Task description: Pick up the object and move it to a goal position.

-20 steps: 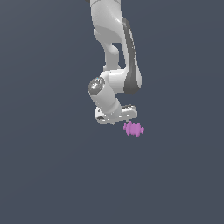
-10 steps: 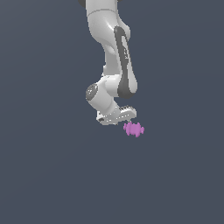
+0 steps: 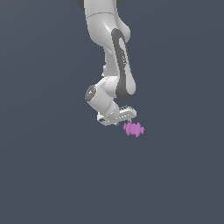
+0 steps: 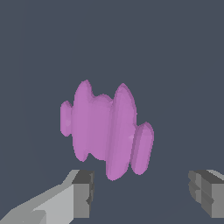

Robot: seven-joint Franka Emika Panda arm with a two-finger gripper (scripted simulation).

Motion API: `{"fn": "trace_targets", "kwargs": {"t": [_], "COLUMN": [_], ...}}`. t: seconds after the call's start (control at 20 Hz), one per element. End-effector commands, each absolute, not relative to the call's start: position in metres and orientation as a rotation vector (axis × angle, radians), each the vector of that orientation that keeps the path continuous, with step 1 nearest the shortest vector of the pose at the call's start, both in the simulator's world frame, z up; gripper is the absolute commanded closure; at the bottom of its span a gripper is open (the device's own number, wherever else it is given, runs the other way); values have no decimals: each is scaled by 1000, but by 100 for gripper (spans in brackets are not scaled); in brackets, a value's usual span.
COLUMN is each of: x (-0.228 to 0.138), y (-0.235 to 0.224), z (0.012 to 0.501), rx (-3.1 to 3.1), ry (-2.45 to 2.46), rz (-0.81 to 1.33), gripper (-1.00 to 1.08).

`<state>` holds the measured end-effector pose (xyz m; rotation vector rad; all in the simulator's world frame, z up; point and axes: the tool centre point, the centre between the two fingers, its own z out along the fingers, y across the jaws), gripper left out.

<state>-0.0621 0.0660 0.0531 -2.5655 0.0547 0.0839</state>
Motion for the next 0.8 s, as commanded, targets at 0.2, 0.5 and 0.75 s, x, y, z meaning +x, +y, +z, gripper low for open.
{"fn": "trace_targets", "kwargs": {"t": [0.2,0.5,0.75], "x": [-63,-65,-65], "y": [75,83,83], "z": [41,28,28], "rx": [-2564,-2563,-2563], "ry": [55,55,55], "rz": [83,83,83], "gripper": [-60,-60,108]}}
